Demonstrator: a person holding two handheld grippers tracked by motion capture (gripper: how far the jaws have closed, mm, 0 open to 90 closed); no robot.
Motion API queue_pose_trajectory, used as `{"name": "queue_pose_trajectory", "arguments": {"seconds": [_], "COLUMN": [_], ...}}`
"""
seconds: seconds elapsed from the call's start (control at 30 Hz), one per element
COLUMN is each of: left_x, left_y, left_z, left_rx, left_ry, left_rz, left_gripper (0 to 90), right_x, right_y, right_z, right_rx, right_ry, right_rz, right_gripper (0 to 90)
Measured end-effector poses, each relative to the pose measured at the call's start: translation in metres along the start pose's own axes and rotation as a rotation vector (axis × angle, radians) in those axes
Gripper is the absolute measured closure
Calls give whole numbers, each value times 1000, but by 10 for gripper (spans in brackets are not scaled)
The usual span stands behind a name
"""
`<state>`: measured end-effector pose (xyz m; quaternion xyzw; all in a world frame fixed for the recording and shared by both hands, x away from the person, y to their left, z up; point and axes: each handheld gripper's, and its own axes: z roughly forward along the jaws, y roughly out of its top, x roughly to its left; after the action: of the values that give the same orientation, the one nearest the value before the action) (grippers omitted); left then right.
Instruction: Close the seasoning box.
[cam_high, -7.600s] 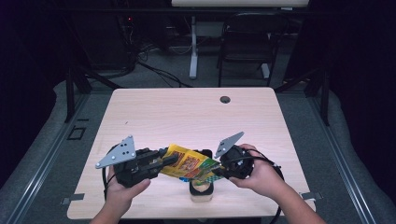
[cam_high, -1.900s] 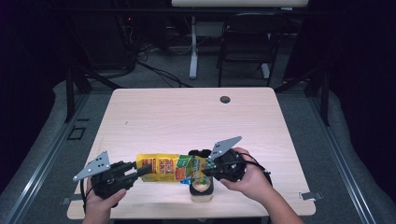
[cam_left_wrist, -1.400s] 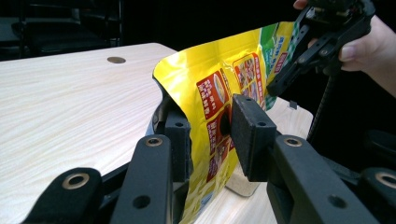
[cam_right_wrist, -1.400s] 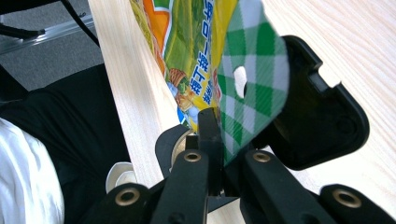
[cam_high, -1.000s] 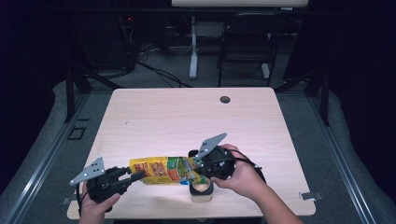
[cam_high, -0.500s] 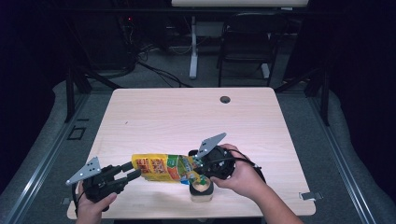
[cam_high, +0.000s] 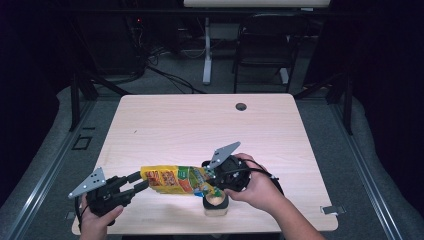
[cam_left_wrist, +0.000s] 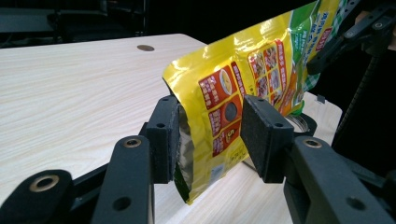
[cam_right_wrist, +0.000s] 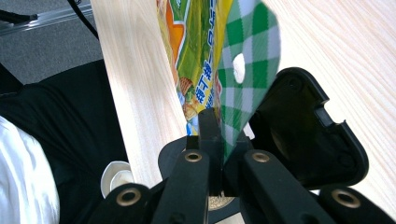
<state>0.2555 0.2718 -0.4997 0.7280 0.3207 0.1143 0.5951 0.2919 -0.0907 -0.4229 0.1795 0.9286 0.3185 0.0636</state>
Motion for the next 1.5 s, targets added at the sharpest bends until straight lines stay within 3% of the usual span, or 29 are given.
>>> {"name": "queue_pose_trajectory", "arguments": {"seconds": [0.33,0.63,0.67,0.93,0.97,1.17,1.5], "left_x": [1,2,1,-1,-2,-2,-1], "left_y": [2,3,3,3,2,0,-2], "left_z": [-4,-5,-5,-1,0,4,4], "left_rx": [-15,-15,-18,11,9,25,27], "left_ry": [29,27,45,35,50,33,51], "left_rz": [3,15,18,42,41,42,40], "left_gripper": [572,571,570,546,538,517,516], "right_x": [0,2,2,4,5,5,6], "right_y": [6,12,13,18,19,24,30], "right_z": [1,5,5,8,8,12,12], "right_rx": [9,5,15,13,12,16,25], "right_ry": [4,10,8,14,14,20,20], "right_rz": [-8,-7,-15,-25,-24,-35,-44], "right_gripper": [900,900,900,900,900,900,900]}}
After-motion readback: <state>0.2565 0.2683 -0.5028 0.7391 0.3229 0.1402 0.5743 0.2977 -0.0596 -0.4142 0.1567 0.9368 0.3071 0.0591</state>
